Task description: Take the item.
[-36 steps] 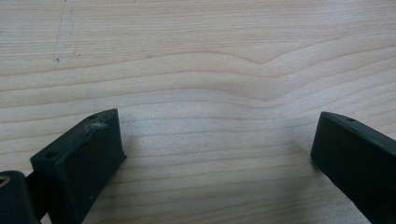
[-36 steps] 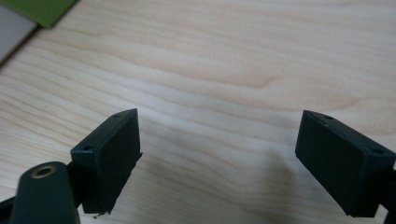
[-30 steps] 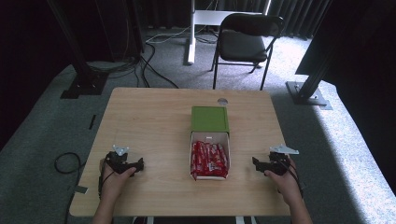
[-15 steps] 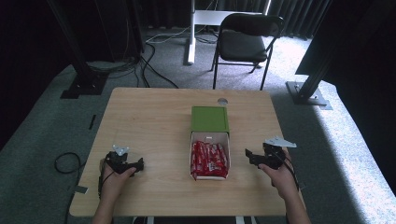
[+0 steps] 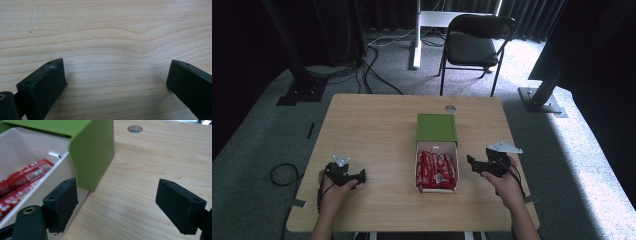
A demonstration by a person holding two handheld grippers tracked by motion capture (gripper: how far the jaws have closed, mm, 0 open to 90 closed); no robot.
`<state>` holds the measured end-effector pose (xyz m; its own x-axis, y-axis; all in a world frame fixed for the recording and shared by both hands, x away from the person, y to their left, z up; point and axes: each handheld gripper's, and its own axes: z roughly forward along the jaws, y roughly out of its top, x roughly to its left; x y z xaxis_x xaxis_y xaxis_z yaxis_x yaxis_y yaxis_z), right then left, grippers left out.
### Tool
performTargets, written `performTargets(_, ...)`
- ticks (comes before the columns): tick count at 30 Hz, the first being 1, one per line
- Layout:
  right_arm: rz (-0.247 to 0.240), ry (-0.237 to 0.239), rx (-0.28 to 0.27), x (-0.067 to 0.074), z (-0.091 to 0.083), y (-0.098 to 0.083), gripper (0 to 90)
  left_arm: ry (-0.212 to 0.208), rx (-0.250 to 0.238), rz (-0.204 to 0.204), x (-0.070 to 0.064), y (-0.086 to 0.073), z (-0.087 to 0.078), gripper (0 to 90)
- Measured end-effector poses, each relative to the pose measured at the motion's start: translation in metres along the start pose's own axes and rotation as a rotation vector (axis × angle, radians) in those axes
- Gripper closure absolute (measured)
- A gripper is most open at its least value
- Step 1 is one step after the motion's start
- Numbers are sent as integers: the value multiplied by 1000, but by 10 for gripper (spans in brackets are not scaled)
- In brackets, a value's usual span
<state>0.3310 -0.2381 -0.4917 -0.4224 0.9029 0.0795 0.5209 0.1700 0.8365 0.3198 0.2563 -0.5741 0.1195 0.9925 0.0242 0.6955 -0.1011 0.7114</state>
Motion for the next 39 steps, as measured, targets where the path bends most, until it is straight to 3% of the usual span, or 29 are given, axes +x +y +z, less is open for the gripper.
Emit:
performTargets(19, -33, 70, -45, 39, -2, 21, 173, 0, 0, 1, 0, 0, 0, 31)
performTargets(39, -62, 153, -46, 82, 6, 33, 173, 0, 0, 0, 0, 0, 0, 31)
